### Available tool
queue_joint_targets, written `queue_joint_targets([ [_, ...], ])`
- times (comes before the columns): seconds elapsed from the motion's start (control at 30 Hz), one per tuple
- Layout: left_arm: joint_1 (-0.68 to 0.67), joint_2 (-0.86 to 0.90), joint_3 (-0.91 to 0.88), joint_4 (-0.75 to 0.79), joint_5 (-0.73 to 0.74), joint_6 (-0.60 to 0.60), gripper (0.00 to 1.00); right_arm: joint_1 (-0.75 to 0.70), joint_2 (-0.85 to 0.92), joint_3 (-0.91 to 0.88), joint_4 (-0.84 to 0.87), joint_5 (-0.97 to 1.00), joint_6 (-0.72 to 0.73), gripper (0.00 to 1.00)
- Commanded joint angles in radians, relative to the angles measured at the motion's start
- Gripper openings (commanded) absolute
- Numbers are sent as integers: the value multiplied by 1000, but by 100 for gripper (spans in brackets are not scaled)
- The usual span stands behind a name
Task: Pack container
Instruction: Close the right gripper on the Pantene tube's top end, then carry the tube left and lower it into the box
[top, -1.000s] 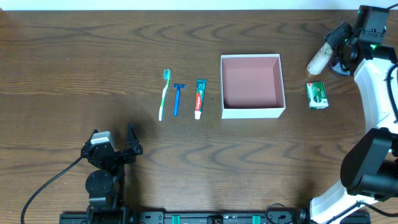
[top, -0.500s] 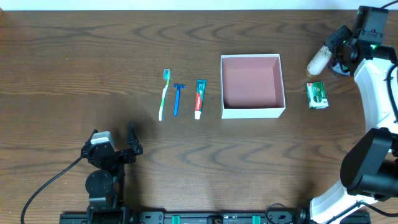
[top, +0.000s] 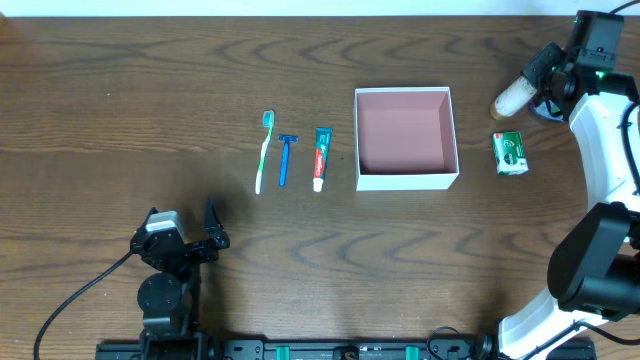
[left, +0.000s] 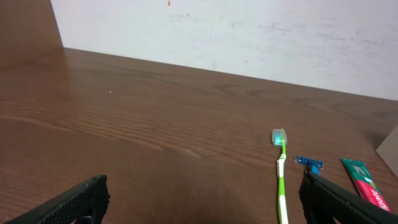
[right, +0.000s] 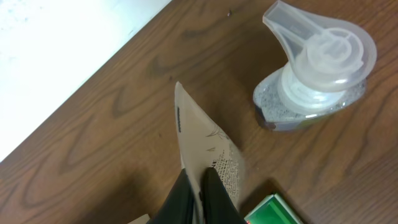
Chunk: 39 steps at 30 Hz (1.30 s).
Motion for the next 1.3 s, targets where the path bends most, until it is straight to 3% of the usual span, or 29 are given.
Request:
queue_joint_targets([
  [0.0, 4, 0, -23, -34, -27, -1, 98, -4, 23, 24, 2, -13, -26, 1],
  [0.37, 4, 0, -23, -34, -27, -1, 98, 2, -6, 314, -238, -45, -130, 1],
  [0.73, 4, 0, -23, -34, -27, -1, 98, 86, -14, 765, -605, -290, -207, 1],
  [1.0, 4, 0, -23, -34, -27, -1, 98, 311, -6, 811, -724, -198, -285, 1],
  [1.27, 4, 0, -23, -34, -27, -1, 98, 505, 35, 772, -738, 4, -256, 1],
])
